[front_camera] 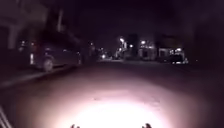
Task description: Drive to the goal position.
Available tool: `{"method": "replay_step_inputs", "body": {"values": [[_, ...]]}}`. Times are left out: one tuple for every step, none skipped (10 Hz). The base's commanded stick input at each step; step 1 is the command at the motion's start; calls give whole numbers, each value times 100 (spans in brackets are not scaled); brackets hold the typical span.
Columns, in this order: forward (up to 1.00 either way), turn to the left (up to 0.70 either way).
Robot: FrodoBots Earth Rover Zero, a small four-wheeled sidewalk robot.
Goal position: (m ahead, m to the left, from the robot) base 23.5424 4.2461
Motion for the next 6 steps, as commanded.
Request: {"method": "replay_step_inputs", "body": {"values": [[50, 0], [50, 0], [50, 0], [50, 0], [50, 0], [50, 0]]}}
